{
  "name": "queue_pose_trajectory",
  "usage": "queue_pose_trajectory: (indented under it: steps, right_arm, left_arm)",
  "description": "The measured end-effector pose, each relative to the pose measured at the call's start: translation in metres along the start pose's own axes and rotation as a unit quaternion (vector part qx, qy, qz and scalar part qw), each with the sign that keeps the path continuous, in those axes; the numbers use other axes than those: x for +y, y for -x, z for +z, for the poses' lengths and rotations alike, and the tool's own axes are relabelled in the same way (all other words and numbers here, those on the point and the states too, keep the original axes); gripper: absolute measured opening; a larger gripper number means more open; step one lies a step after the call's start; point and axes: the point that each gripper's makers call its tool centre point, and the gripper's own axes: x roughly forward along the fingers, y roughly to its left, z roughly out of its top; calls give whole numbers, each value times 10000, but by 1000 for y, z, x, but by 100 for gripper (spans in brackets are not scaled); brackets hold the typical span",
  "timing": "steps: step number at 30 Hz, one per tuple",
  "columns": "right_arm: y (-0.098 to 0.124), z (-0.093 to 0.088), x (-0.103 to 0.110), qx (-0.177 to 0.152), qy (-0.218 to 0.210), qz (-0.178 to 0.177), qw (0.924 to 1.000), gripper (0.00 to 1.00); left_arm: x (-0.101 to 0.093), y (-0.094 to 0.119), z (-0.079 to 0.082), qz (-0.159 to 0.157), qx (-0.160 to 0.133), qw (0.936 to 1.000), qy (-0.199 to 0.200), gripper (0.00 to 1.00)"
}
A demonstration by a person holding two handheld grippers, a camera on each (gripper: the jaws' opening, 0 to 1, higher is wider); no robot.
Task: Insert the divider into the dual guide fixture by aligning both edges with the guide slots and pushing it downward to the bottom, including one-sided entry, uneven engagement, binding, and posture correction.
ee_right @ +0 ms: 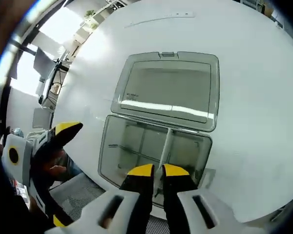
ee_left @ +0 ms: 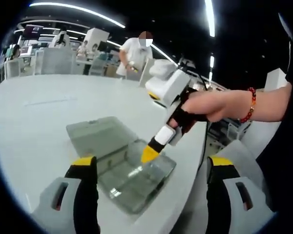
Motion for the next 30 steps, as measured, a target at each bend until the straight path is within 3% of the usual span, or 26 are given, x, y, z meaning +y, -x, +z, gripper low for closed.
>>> queue_pose_trajectory:
  steps: [9,16,21,24,28,30]
  right_arm:
    - [-13,-1,-2,-82,149,-116,9998,1]
    - [-13,-1,-2,-99,50,-12,9999,2]
    - [-14,-1,-1,-102,455,-16,9989,4]
    - [-17,-4,0,-186,493,60,9986,6]
    - [-19,-7,3,-290,559,133,9979,22]
    - [-18,-7,4,-409,641,121,9970,24]
  left_arm:
    - [0,1,-2,25,73,10000,-57,91]
    - [1,2,-3,58,96,9999,-44,91]
    - [1,4,-1,103,96,9999,-63,91]
    - [0,8,-1,134,118,9998,-107,92]
    - [0,15,-1,221,115,9996,-133,92]
    - [2,18,-2,301,113,9994,-129,92]
